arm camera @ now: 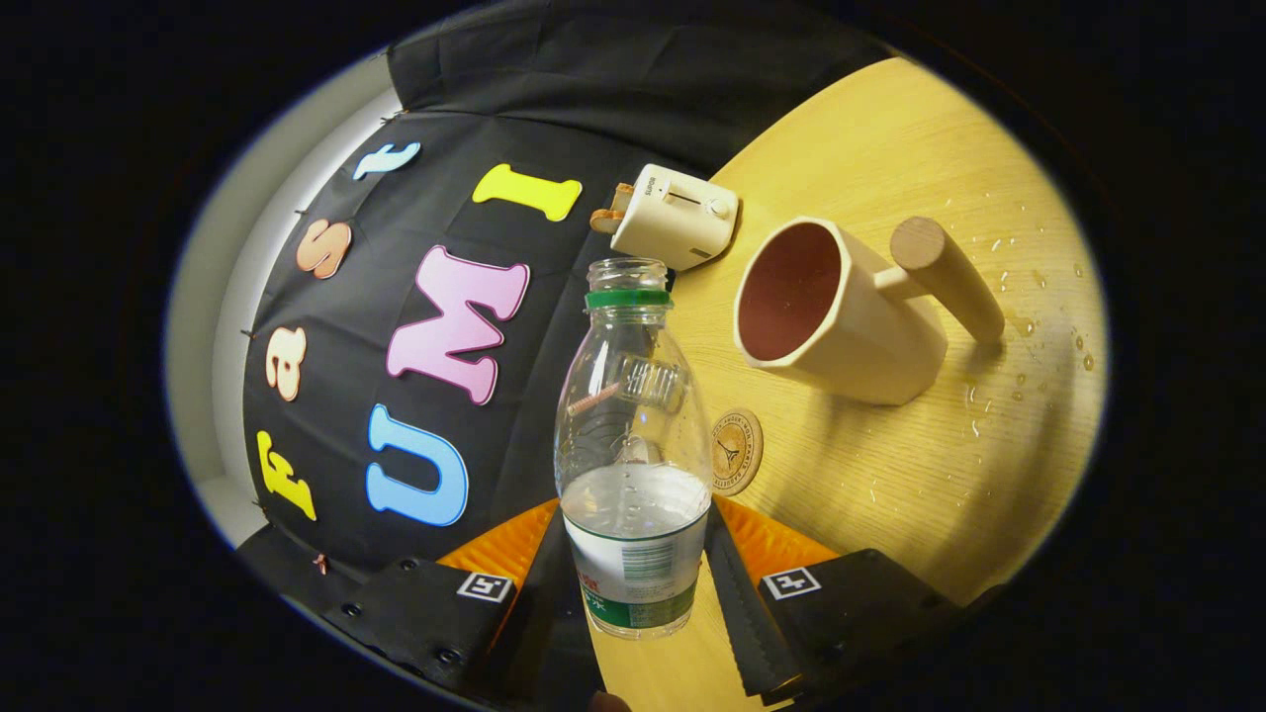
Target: Take the bottle from table, then pour the juice into the cup, finally place the bottle on the coaster
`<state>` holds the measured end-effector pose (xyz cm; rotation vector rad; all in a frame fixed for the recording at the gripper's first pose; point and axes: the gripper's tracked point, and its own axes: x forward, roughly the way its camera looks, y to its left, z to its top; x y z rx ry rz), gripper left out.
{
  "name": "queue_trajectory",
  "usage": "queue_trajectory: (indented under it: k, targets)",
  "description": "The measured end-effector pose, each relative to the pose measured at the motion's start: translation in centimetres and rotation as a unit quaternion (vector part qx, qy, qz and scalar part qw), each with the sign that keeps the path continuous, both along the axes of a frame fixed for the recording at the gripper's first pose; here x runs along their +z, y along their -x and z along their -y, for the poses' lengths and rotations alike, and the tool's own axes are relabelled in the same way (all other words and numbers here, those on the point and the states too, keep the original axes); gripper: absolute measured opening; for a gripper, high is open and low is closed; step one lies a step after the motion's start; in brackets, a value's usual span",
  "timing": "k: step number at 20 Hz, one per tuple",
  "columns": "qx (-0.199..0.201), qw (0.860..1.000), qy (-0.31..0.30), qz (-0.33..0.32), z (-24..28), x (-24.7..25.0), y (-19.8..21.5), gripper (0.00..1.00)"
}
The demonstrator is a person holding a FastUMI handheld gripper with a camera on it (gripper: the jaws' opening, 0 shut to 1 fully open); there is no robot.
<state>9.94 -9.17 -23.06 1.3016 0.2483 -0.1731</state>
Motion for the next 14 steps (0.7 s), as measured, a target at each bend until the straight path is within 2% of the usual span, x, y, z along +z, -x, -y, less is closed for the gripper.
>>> queue_trajectory:
  k: [3, 14]
  targets:
    - [-0.011, 0.999, -0.043, 0.002, 0.27, -0.20, -0.35, 0.76]
    - [-0.028, 0.989, -0.143, 0.012, 0.45, -0.06, -0.78, 0.76]
